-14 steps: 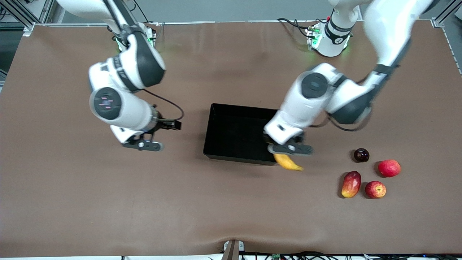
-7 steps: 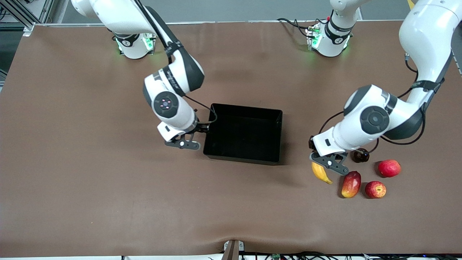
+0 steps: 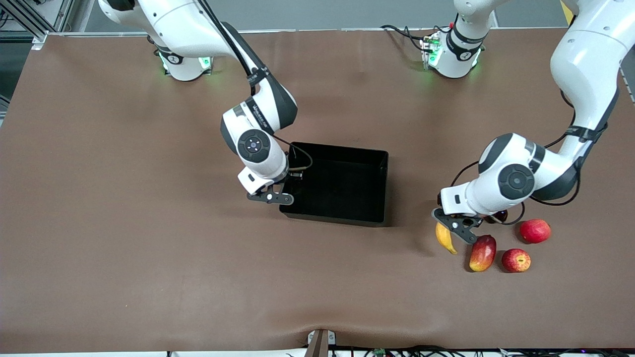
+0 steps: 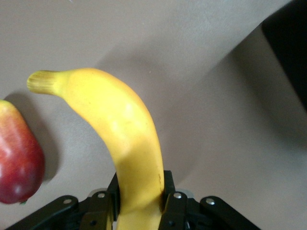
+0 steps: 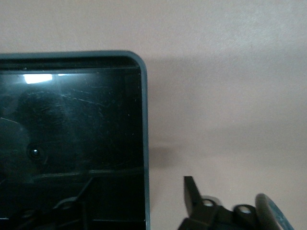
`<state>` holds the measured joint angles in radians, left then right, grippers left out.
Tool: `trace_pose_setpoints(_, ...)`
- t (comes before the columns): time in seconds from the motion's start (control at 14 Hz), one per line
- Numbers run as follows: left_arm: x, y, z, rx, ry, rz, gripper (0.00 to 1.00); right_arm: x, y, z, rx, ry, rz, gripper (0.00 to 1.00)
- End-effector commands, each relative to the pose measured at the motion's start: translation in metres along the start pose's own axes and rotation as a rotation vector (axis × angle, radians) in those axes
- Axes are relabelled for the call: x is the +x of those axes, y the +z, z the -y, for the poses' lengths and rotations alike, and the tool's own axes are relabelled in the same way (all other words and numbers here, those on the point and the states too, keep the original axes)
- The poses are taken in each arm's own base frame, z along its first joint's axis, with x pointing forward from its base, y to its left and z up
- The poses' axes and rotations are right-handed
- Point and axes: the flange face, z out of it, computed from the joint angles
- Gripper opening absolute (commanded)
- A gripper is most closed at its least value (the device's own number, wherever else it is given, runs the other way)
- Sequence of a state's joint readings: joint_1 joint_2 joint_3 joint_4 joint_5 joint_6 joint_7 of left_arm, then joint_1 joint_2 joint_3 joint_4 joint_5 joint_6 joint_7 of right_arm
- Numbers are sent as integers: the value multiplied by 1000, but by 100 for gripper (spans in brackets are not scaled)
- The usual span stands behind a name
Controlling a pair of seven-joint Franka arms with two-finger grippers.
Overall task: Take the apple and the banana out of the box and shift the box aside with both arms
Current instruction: 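Grip the box rim with the right gripper while the left lowers the banana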
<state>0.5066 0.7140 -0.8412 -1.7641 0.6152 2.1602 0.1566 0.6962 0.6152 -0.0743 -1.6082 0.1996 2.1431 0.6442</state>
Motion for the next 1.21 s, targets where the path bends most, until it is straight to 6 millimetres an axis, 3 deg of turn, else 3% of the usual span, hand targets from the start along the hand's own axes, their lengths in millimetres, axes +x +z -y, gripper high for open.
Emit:
trace_pose_setpoints(0.0, -14, 16, 0, 34, 31, -7, 0, -2, 3, -1, 2, 19, 3, 0)
trace_pose_setpoints(0.5, -36, 47, 12, 55, 46, -33, 0, 3, -13, -15, -14, -5, 30, 0)
trace_pose_setpoints(0.71, -45, 73, 21, 33, 20, -79, 0, 13, -44, -30, 4, 22, 22, 0)
trace_pose_setpoints(0.93, -44, 73, 21, 34, 11, -82, 0, 23, -79, -62, 4, 58, 54, 0)
trace_pose_setpoints(1.0, -45, 73, 22, 34, 10, -82, 4, 26, -94, -73, 8, 63, 60, 0)
trace_pose_setpoints(1.07, -46, 73, 23, 34, 9, -82, 17, 28, -109, -88, 7, 72, 76, 0)
trace_pose_setpoints(1.14, -45, 71, 23, 36, 9, -84, 45, 31, -122, -104, 5, 72, 91, 0)
